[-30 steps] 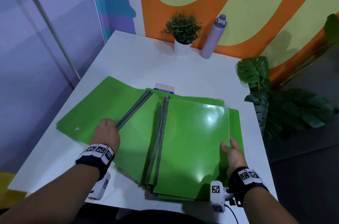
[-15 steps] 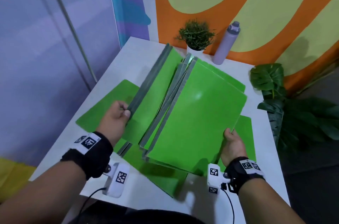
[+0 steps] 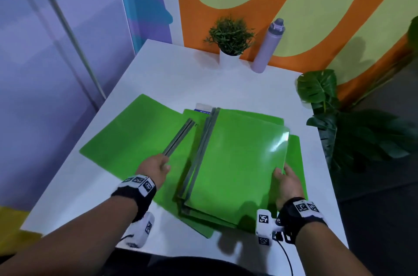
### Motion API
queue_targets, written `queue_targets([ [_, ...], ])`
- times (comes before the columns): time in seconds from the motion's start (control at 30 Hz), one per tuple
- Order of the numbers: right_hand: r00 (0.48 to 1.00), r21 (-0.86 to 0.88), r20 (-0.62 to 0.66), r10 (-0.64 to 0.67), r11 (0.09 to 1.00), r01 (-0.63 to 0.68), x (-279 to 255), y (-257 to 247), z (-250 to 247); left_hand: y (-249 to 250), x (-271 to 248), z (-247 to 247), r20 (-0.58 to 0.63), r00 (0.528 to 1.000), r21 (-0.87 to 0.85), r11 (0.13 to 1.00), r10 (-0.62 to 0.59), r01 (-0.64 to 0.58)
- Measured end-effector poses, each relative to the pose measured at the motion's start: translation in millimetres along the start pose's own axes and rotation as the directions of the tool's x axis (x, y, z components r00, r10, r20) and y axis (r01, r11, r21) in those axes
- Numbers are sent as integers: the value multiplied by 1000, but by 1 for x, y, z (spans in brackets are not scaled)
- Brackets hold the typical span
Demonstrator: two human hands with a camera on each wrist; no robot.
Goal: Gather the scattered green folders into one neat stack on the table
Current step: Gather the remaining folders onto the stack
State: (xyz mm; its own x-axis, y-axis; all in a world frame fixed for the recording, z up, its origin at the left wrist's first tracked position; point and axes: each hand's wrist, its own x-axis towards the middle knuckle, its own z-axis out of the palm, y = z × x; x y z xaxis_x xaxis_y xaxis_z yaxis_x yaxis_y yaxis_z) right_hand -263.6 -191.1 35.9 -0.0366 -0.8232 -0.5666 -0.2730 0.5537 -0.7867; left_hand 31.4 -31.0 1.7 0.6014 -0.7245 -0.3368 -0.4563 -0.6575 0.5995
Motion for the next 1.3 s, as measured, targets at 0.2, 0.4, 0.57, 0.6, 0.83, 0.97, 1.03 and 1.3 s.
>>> queue_targets([
  [0.2, 995, -27, -66, 72, 997, -74, 1, 14, -10, -41, 14, 11, 30, 995, 449, 891, -93, 69],
  [0.4, 997, -28, -15, 80, 996, -80, -4, 20, -3, -50, 16, 0, 80, 994, 610, 793, -75, 11],
  [0.57, 999, -17, 2, 53, 998, -53, -4, 16, -2, -34, 7, -18, 102, 994, 635, 772, -46, -30],
  [0.6, 999, -12, -6, 47, 999, -47, -4, 13, -3, -29, 5, -28, 64, 998, 623, 782, -26, -19],
  [0.83, 1000, -5, 20, 6, 1000, -6, -4, -15, 0, 24, -18, -103, -440, 876, 205, 972, 200, -119],
  [0.97, 995, 114, 82, -61, 992, 52, 1, -21, 20, 31, -31, -95, -276, 952, -278, 936, 135, -214],
  [1.03, 987, 104, 152, -60, 994, 45, -2, -21, 27, 27, -34, -79, -135, 986, -538, 828, 102, -159],
  [1.3, 952, 166, 306, -25, 986, -28, -8, -7, 44, 30, -56, -46, 296, 955, -671, 717, 24, 190],
])
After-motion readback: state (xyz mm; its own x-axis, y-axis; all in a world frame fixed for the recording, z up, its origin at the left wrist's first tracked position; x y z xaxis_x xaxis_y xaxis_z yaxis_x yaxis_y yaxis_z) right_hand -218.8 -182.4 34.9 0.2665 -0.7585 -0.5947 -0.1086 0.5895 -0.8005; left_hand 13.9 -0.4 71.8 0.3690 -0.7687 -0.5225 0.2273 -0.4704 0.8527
